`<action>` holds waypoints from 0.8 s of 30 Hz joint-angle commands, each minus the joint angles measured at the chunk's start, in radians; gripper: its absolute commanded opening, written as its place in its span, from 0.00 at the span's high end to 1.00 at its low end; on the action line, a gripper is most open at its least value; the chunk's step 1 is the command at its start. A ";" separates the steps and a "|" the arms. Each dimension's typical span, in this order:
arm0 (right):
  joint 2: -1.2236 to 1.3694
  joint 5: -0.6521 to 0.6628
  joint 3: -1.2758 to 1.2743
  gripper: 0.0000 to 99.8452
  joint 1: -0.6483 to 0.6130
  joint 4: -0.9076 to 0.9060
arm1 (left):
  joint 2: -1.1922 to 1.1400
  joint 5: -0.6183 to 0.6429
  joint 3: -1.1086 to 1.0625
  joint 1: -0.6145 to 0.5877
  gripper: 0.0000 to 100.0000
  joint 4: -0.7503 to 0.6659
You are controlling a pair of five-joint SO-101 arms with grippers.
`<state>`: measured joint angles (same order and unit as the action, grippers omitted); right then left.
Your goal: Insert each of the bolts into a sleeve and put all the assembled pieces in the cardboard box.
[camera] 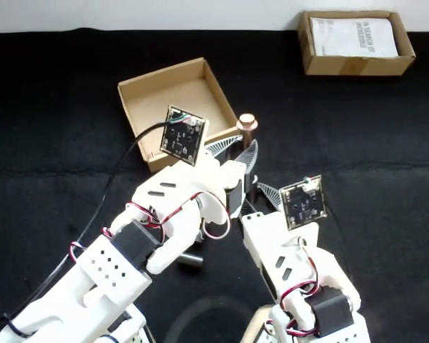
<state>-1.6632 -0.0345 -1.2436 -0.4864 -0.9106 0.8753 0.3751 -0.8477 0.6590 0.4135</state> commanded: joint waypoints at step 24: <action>-0.005 -0.006 -0.013 0.99 -0.008 0.021 | 0.007 0.103 0.059 0.028 0.99 0.114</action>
<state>-1.6632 -0.0345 -1.2620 -0.4910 -0.9106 0.8753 0.4687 -0.7940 0.6651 0.5224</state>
